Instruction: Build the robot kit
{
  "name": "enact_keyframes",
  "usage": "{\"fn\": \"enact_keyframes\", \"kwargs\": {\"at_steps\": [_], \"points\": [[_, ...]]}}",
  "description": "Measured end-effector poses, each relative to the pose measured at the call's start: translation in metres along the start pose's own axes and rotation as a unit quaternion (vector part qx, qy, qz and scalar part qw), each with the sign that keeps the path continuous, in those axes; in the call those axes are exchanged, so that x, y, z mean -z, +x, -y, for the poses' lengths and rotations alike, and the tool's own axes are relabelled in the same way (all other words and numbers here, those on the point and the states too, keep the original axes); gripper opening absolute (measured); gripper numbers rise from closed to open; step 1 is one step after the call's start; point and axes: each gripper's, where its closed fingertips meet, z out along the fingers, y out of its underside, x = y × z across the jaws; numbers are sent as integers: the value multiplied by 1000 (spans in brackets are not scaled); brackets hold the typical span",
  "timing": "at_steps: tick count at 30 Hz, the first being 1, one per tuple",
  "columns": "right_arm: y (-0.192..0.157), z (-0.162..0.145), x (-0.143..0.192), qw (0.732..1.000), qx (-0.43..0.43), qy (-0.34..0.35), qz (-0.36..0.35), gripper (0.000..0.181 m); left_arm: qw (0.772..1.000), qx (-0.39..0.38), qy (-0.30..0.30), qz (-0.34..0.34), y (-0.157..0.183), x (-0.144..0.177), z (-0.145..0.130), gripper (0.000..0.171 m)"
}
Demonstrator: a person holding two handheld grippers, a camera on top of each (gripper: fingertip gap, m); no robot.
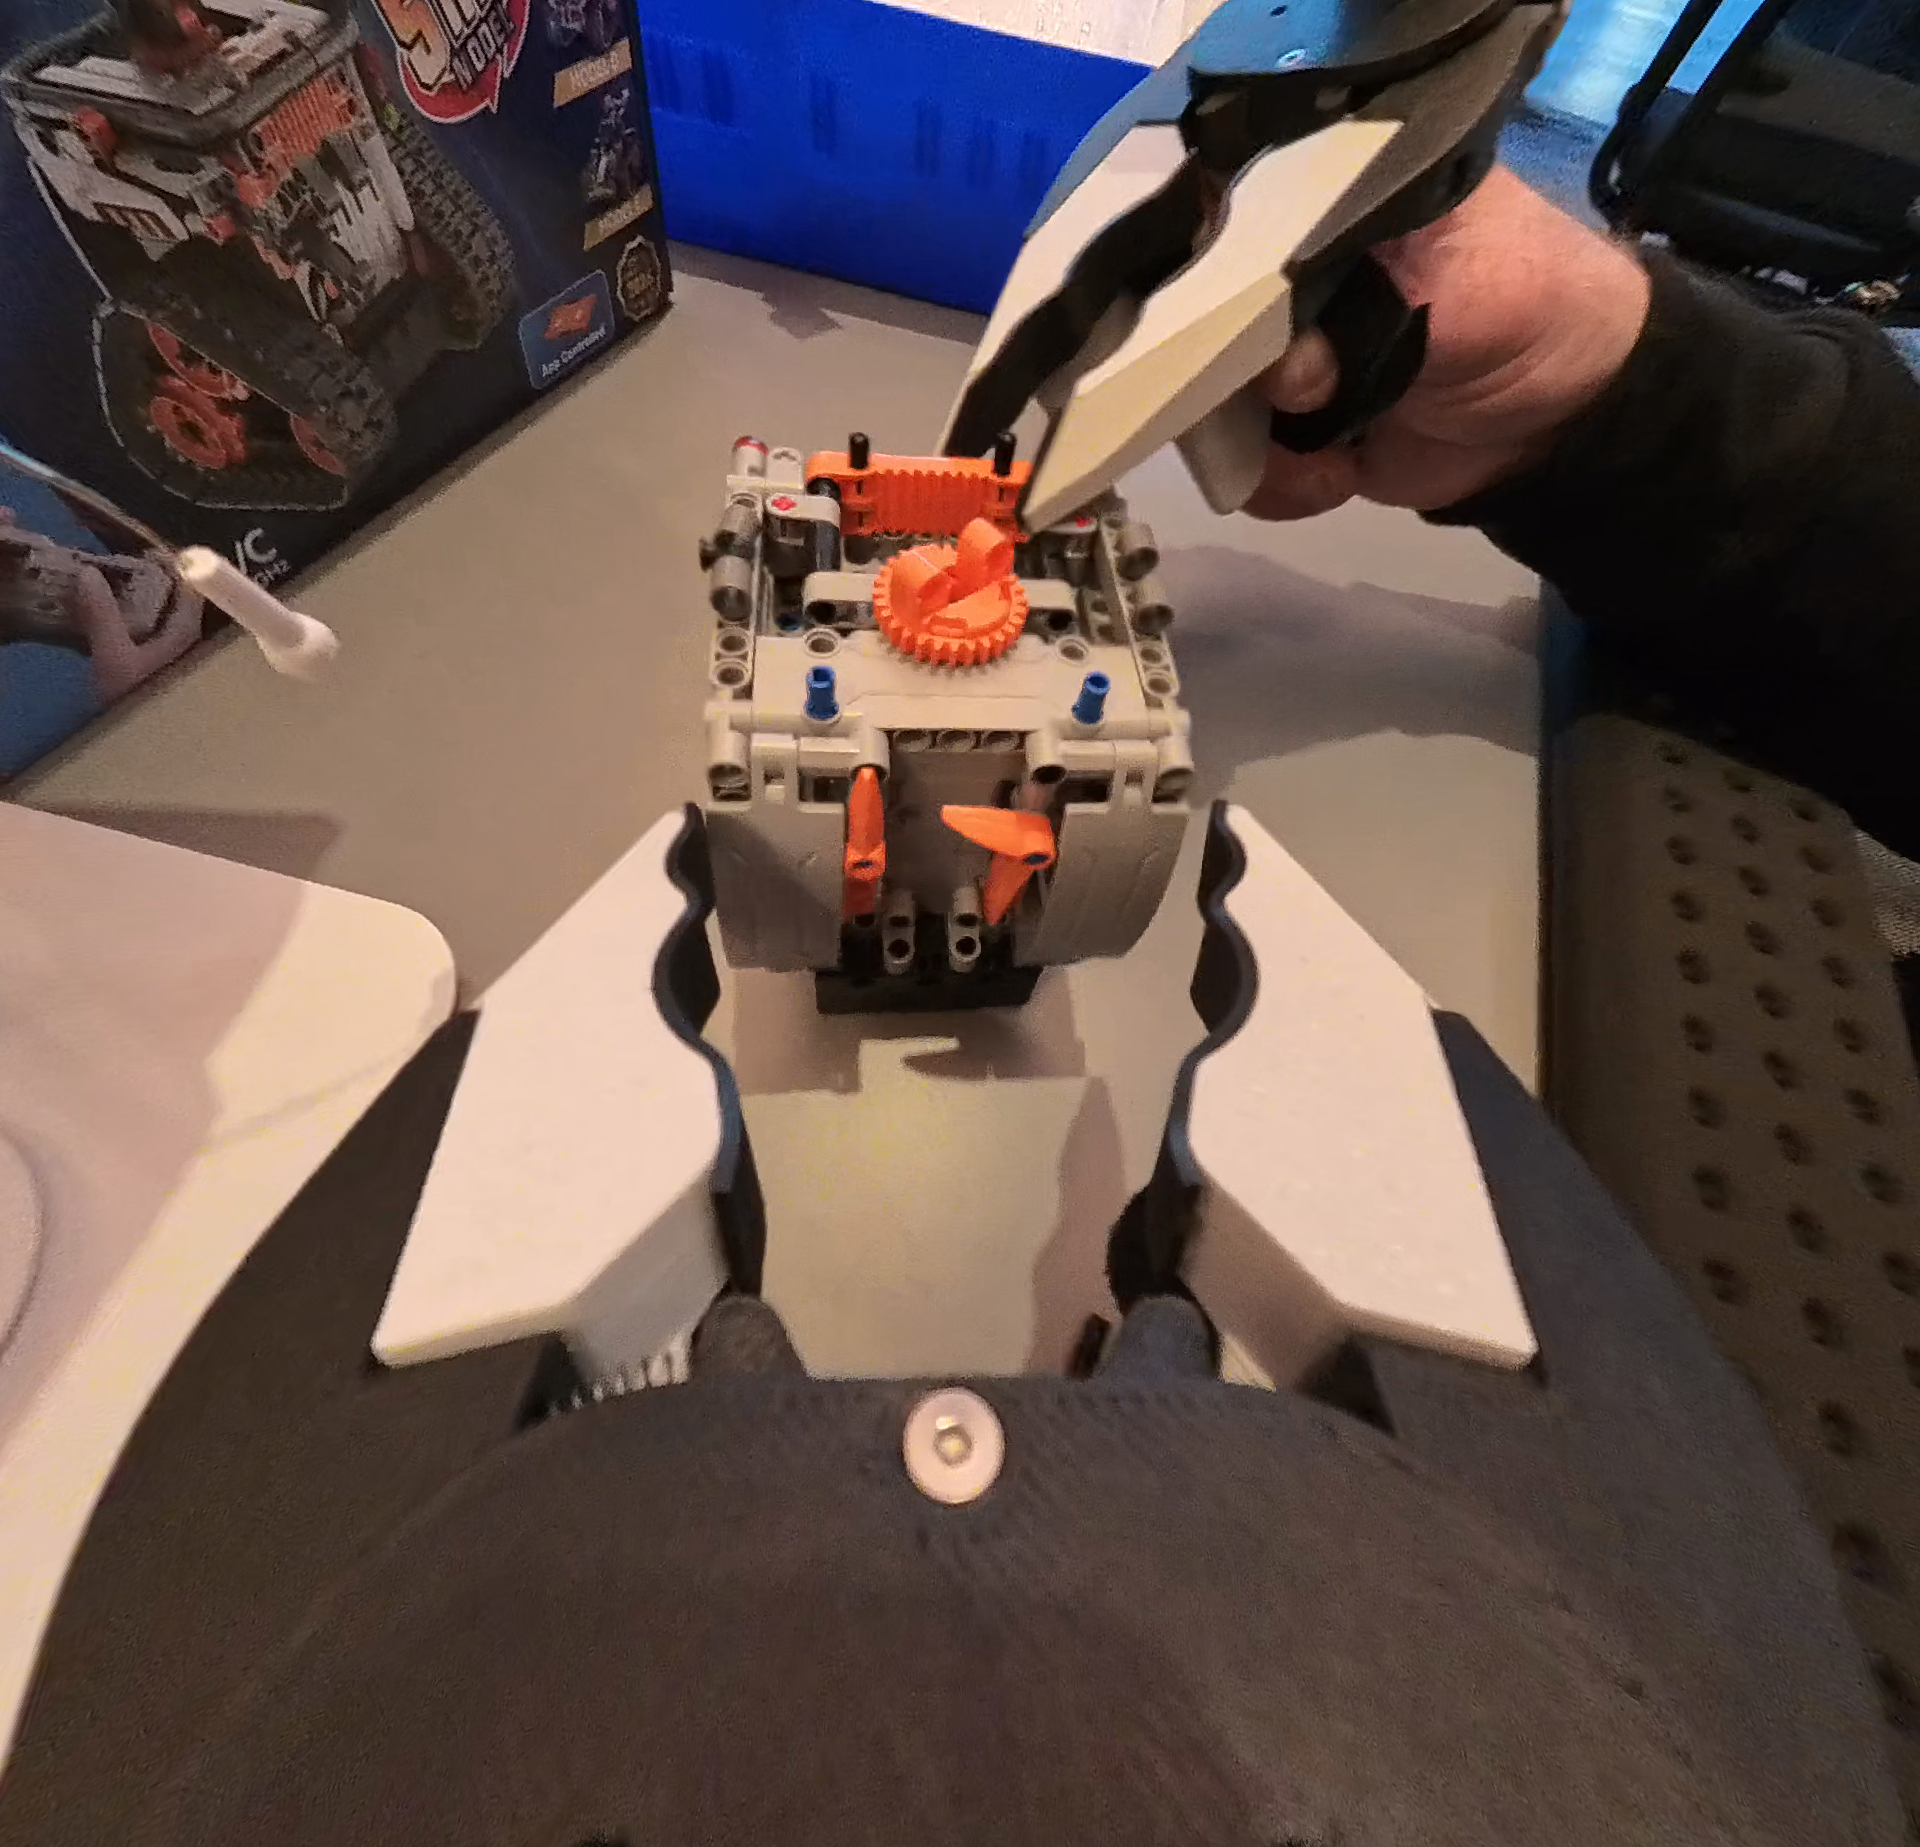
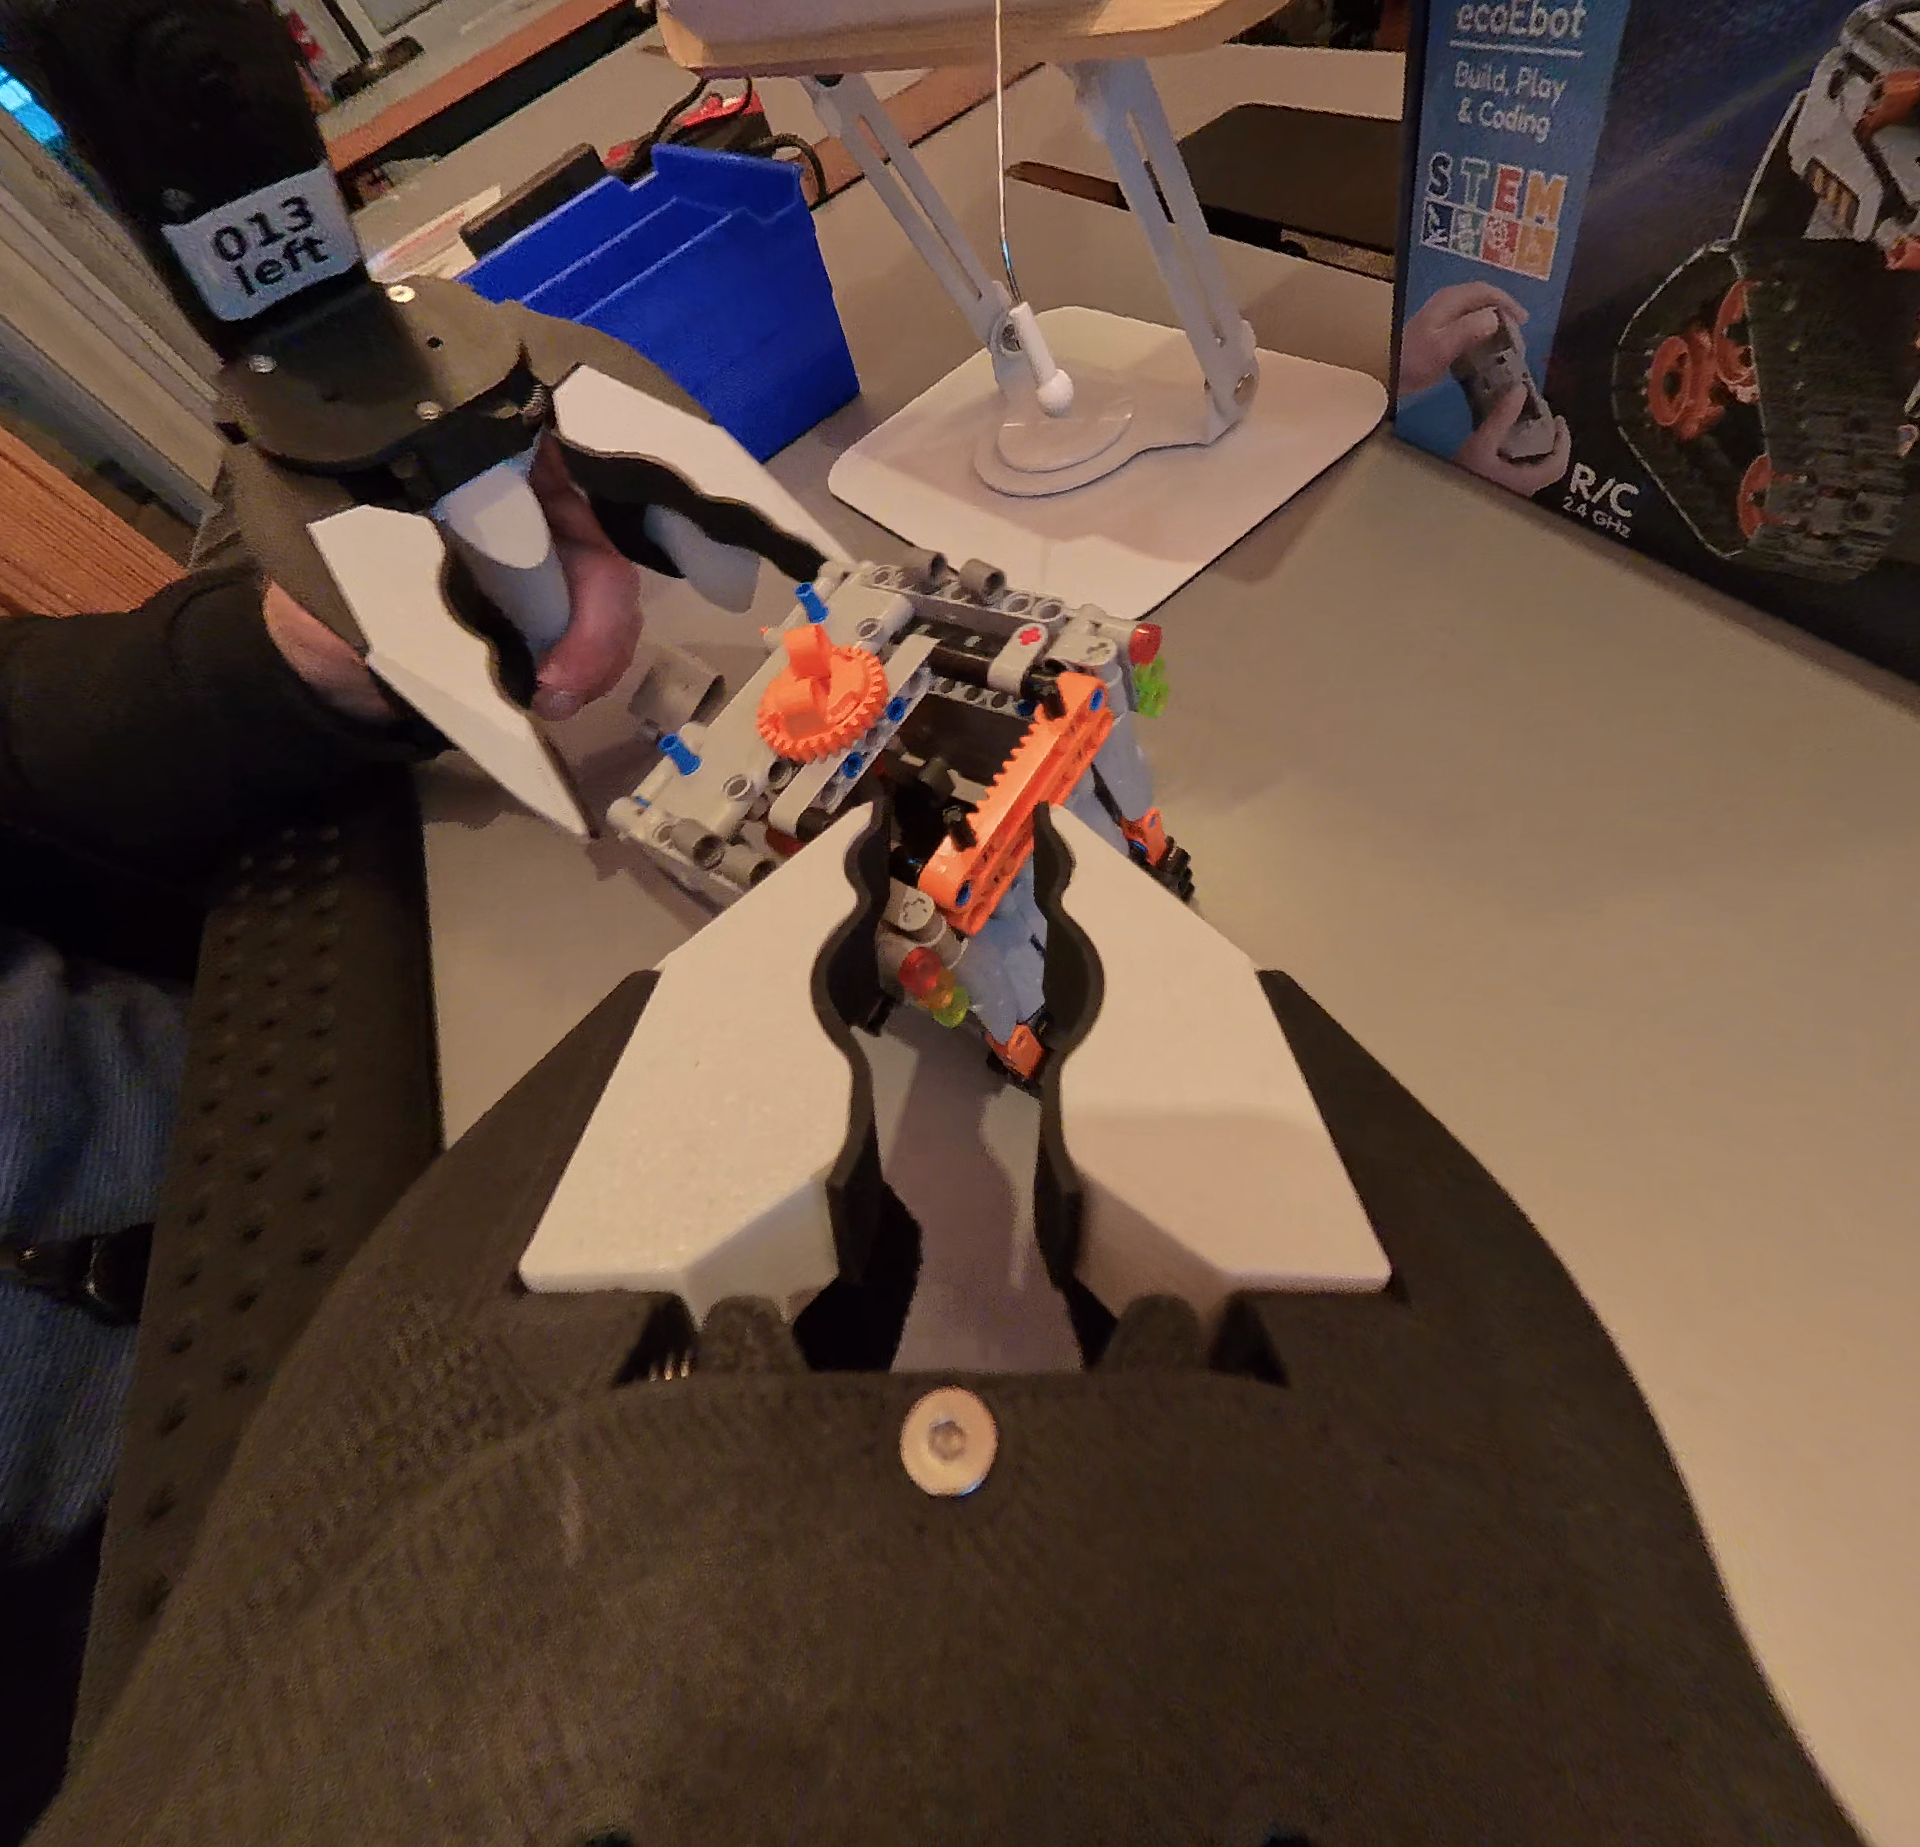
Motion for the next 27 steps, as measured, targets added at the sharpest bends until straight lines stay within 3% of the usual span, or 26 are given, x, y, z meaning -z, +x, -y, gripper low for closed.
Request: {"fn": "enact_keyframes", "kwargs": {"at_steps": [4, 17, 20, 24, 27], "points": [[3, -1, -10, 1000, 6, -8, -4, 21, 1000, 10, 0, -13, 14, 7, -3, 79], [6, 11, -31, 999, 39, -8, 6, 7, 1000, 23, 5, 15, 25, 18, -12, 71], [9, 13, -34, 999, 47, -6, 8, 11, 999, 28, 9, 18, 27, 19, -12, 69], [7, 12, -35, 999, 49, -8, 11, 29, 999, 22, 10, 32, 23, 21, -16, 61], [6, 17, -28, 999, 53, 7, 6, 30, 999, 23, 17, 36, 18, 22, -16, 60]]}}
